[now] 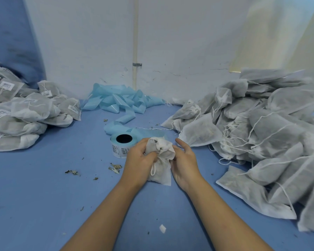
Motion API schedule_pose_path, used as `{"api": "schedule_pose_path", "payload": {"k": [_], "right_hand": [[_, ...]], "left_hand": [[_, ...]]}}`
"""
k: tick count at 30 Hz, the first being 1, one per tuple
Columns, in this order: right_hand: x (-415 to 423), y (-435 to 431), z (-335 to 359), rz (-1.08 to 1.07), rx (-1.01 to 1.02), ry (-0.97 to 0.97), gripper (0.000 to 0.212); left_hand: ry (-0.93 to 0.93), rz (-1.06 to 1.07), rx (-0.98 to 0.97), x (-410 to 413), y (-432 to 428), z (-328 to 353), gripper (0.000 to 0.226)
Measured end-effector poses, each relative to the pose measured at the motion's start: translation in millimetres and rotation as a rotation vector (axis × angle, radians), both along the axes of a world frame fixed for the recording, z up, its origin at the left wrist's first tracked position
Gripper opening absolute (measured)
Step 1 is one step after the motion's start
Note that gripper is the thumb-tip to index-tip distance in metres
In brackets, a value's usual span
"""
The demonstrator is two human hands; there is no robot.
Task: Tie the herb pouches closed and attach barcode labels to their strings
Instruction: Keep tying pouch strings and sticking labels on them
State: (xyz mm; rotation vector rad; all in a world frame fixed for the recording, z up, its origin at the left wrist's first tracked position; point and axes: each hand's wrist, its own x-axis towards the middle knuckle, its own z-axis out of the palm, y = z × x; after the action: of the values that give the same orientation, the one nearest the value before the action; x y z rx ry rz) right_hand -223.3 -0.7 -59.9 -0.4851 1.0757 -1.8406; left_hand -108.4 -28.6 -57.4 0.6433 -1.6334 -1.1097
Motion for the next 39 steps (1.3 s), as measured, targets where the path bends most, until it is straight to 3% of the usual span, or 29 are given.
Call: {"api": "schedule_pose_path", "payload": {"k": [5,8,11,14,16,20,25,30,39], "right_hand": [[-6,-1,-3,-0.099,-0.087,-0.208,0.047],[-6,-3,-4,-0.122,-0.092,-0.184,0.045],[2,-6,-7,-0.147,-0.016,0.058,0.041],[8,-8,-11,-0.304,0.136,0.491,0.044],[9,-6,-13,-0.387,0.126,0.703,0.047],[10,-2,-12,-0.301,0.073,0.908,0.035],[12,-4,-13,-0.089,0.09,0.791,0.038],[12,-5,-12,-0.058,0.046,0.708,0.019],[8,-3,-11,-0.052,0.005,0.533,0.01]], "left_hand": [[0.032,0.095,0.036,8,-12,-3,0.039],[0.02,0.046,0.112,15,-16,-1,0.007],[0.021,-0.004,0.167,18,-17,-1,0.017],[0.048,-0.029,0.21,20,-17,-1,0.025],[0.073,-0.028,0.251,22,-18,-2,0.027],[0.061,-0.059,0.309,23,-17,-3,0.011],[0.054,-0.055,0.33,23,-16,-3,0.029],[0.046,-0.044,0.308,23,-15,-1,0.045],[0.044,-0.039,0.339,24,-14,2,0.041]]}}
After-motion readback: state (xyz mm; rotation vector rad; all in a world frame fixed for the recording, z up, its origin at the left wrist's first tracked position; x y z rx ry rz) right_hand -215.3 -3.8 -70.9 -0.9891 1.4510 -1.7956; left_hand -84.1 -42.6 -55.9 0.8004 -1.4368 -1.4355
